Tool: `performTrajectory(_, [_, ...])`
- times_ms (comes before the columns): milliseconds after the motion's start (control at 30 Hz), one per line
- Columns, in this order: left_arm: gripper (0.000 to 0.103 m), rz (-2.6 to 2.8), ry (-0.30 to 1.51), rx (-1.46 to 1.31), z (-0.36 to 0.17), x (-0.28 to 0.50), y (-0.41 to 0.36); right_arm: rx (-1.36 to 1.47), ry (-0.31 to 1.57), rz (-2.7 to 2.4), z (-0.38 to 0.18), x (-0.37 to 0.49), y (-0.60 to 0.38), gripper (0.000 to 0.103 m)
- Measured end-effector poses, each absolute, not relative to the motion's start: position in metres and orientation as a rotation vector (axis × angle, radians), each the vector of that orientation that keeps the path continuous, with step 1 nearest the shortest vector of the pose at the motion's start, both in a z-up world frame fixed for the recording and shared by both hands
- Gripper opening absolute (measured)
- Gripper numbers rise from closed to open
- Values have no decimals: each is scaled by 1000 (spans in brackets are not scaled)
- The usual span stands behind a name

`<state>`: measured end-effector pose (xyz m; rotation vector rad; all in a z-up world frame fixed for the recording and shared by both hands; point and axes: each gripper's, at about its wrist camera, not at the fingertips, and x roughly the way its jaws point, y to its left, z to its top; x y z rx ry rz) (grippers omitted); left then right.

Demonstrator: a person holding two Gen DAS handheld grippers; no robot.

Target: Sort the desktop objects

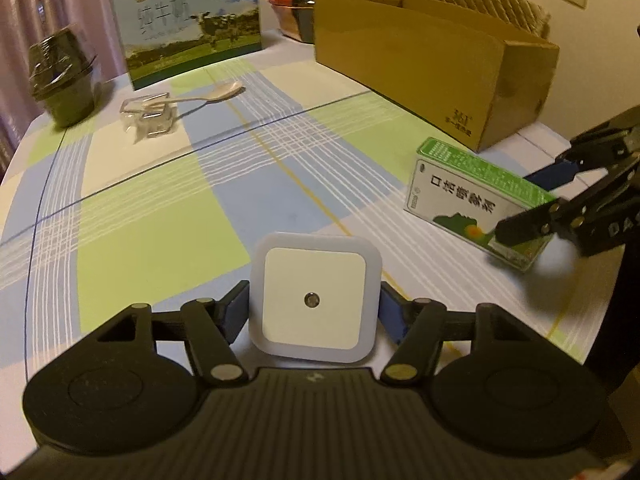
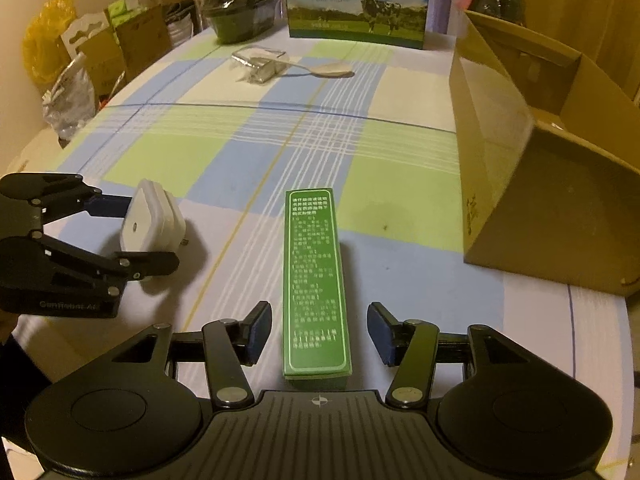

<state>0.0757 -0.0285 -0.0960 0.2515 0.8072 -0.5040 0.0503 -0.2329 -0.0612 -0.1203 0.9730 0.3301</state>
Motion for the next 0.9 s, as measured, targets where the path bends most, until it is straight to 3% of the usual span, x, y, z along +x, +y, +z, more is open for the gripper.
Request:
performTrajectory(733, [61,-478,805,210,-102,79,-31,-174,1039,330,-78,73,-218,50])
performTrajectory(900, [61,-481,801,222,-102,77,-35,-175,1039,325,-78,73,-218,38])
